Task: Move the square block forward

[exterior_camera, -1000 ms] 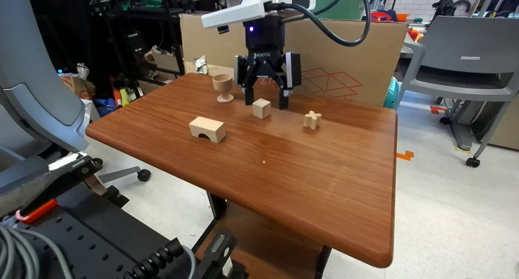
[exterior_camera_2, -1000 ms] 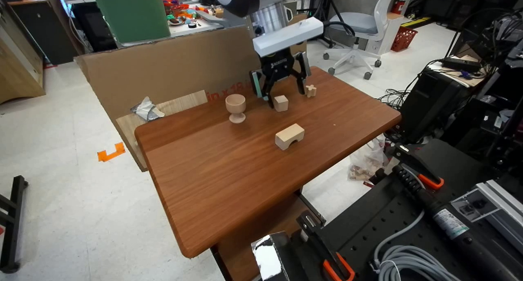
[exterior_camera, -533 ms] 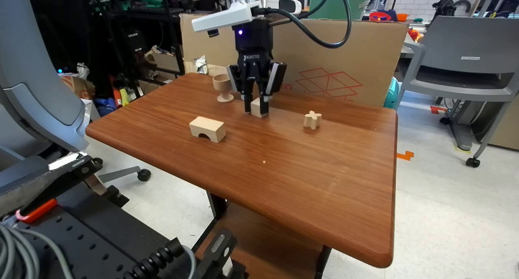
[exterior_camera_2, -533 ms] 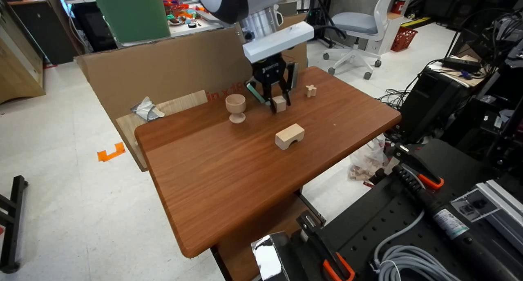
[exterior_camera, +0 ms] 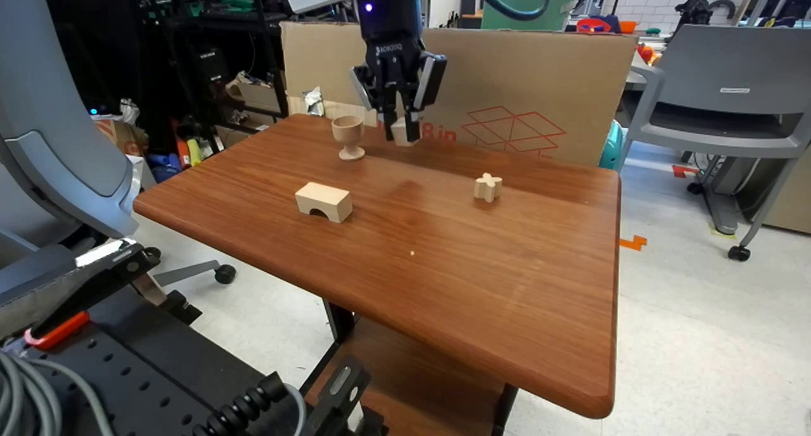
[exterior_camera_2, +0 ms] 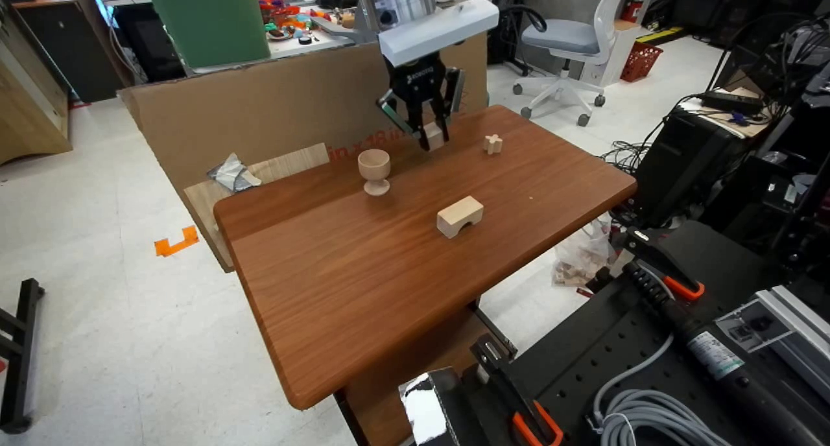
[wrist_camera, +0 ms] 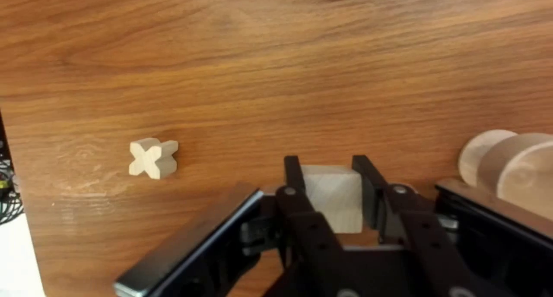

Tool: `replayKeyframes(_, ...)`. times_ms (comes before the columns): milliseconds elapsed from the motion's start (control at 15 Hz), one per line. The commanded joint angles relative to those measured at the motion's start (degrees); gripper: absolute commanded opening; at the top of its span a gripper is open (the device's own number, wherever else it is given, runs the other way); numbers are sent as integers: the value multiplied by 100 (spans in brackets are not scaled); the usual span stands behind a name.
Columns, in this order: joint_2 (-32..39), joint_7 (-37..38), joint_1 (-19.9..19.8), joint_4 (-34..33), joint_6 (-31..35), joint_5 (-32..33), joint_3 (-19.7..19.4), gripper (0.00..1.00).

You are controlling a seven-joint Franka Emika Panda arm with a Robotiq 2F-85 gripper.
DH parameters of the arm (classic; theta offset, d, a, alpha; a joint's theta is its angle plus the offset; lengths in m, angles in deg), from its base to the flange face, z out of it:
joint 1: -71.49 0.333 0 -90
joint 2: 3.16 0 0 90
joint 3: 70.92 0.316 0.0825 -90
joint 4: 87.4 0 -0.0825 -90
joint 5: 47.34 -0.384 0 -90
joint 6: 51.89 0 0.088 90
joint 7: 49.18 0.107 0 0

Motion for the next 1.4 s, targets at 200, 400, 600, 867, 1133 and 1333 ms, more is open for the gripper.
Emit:
replayKeyframes(200,-1542,-397,389,1990,747,91,421,8)
replayKeyframes(400,-1759,-635,484,2265,540,-105,777,8)
replayKeyframes(600,-1716,-975,462,2201,309,-446,1063,8)
replayKeyframes(867,-1370,-1094,530,1957,97,-400,1019,8)
replayKeyframes(1133,-979,-937,655,1821,-38,-88,852,8)
replayKeyframes(1333,-673,-899,726,1673,-113,152,775,8)
